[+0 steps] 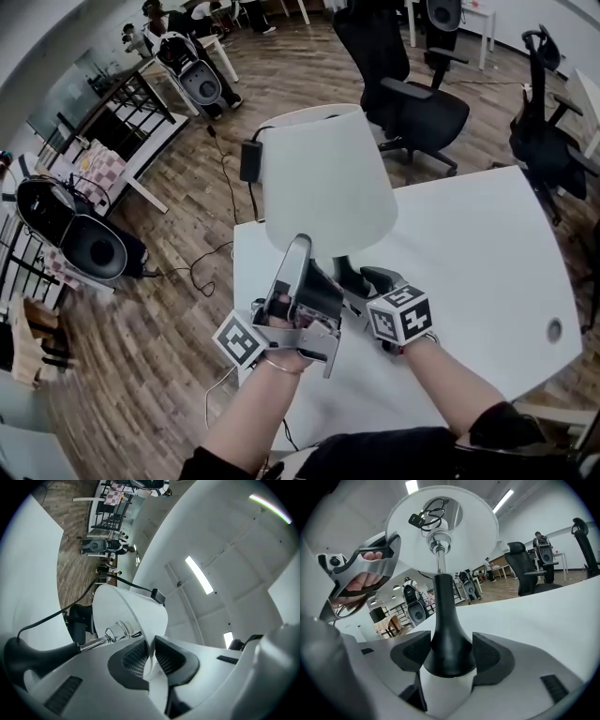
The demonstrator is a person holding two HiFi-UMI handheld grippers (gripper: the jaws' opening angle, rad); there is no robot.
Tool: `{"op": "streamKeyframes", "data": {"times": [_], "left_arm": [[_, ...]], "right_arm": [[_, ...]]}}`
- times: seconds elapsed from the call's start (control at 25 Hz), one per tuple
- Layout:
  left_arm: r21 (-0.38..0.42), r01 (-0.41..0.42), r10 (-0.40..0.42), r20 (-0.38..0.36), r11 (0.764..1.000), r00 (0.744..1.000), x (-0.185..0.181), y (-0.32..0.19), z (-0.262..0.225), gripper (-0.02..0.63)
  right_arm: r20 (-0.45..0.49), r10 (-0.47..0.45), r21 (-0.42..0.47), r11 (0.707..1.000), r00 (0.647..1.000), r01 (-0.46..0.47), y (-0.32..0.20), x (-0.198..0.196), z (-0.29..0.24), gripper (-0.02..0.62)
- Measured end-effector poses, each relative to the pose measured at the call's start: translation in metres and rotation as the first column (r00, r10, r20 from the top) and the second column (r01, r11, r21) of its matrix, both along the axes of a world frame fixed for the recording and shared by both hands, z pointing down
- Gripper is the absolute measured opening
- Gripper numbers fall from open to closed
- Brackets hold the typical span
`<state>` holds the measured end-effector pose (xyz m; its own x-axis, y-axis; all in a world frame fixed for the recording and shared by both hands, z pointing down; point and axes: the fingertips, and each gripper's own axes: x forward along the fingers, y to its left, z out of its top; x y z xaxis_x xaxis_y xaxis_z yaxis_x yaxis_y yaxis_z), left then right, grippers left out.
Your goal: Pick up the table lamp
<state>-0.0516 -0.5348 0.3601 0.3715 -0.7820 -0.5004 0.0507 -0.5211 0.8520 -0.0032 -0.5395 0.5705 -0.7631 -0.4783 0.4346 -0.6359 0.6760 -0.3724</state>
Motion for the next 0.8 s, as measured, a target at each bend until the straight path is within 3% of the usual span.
{"op": "streamKeyframes", "data": {"times": [0.24, 0.6, 0.8], "left_arm": [[0.006, -0.022, 0.023, -0.088, 1.000, 0.996, -0.004, 0.007, -0.001, 0.034], [0.097, -0.113, 0.116, -0.027, 0.989, 0.993, 0.021, 0.030, -0.020, 0.029], [0.133, -0.130, 0.129, 0.011, 0.983, 0.992, 0.033, 0.041, -0.038, 0.027]], "right_arm": [[-0.026, -0.016, 0.044, 0.999, 1.000, 0.017, -0.001, 0.002, -0.001, 0.261], [-0.048, 0.055, 0.091, 0.995, 0.997, -0.051, 0.005, 0.021, -0.017, 0.259], [-0.059, 0.059, 0.078, 0.995, 0.996, -0.055, 0.022, 0.033, -0.034, 0.256]]}}
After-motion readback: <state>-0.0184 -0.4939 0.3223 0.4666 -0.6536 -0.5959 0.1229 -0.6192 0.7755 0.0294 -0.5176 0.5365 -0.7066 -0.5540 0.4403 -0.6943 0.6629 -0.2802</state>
